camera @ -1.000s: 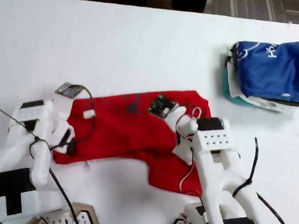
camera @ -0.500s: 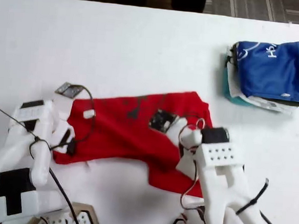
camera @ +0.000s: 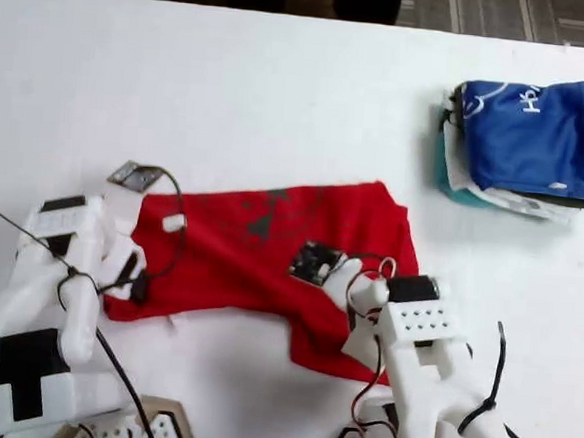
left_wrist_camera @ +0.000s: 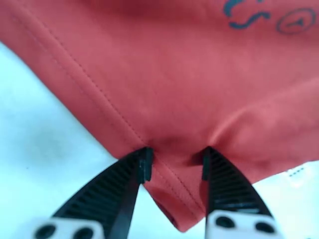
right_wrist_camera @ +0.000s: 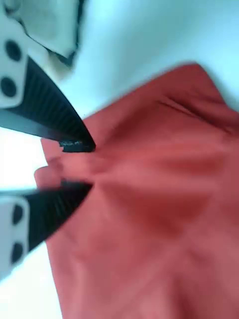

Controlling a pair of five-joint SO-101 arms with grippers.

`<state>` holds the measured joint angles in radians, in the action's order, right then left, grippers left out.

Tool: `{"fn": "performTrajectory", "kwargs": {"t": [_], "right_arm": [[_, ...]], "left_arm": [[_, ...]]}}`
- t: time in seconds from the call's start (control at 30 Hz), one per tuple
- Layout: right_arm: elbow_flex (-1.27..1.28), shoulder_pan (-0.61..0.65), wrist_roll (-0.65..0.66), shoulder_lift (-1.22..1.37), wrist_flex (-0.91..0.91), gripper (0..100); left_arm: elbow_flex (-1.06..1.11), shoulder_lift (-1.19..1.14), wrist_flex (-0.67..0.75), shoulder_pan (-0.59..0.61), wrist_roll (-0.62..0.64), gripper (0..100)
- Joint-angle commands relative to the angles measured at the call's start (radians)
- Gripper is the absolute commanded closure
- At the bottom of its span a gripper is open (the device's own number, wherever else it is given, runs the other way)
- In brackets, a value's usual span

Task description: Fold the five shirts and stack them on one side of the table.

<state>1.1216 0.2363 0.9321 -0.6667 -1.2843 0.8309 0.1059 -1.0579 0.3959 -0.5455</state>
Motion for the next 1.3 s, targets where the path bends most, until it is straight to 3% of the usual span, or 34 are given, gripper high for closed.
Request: {"fn": "performTrajectory", "kwargs": {"t": [0.0, 0.13, 0.23, 0.4, 0.77, 0.97, 1.17, 1.27], "right_arm": [[-0.127, -0.010, 0.000, -0.035, -0.143, 79.2], [-0.307, -0.015, 0.000, -0.035, -0.245, 80.0], [-0.348, -0.008, -0.017, -0.022, -0.162, 80.1], [-0.149, 0.027, -0.115, -0.022, 0.050, 80.1], [0.089, 0.231, -0.126, -0.024, 0.157, 80.0], [0.060, 0.255, -0.124, -0.035, 0.147, 79.9], [-0.006, 0.262, -0.115, -0.033, -0.004, 79.8], [0.008, 0.262, -0.046, -0.024, -0.013, 79.8]], "left_arm": [[-0.004, 0.000, 0.068, -0.009, 0.012, 81], [-0.004, 0.000, 0.068, -0.009, 0.012, 81], [-0.004, 0.000, 0.068, -0.009, 0.012, 81], [-0.004, 0.000, 0.068, -0.009, 0.012, 81], [-0.004, 0.000, 0.068, -0.009, 0.011, 81], [-0.004, 0.000, 0.068, -0.009, 0.011, 81], [-0.004, 0.000, 0.068, -0.009, 0.011, 81], [-0.004, 0.000, 0.068, -0.009, 0.011, 81]]}}
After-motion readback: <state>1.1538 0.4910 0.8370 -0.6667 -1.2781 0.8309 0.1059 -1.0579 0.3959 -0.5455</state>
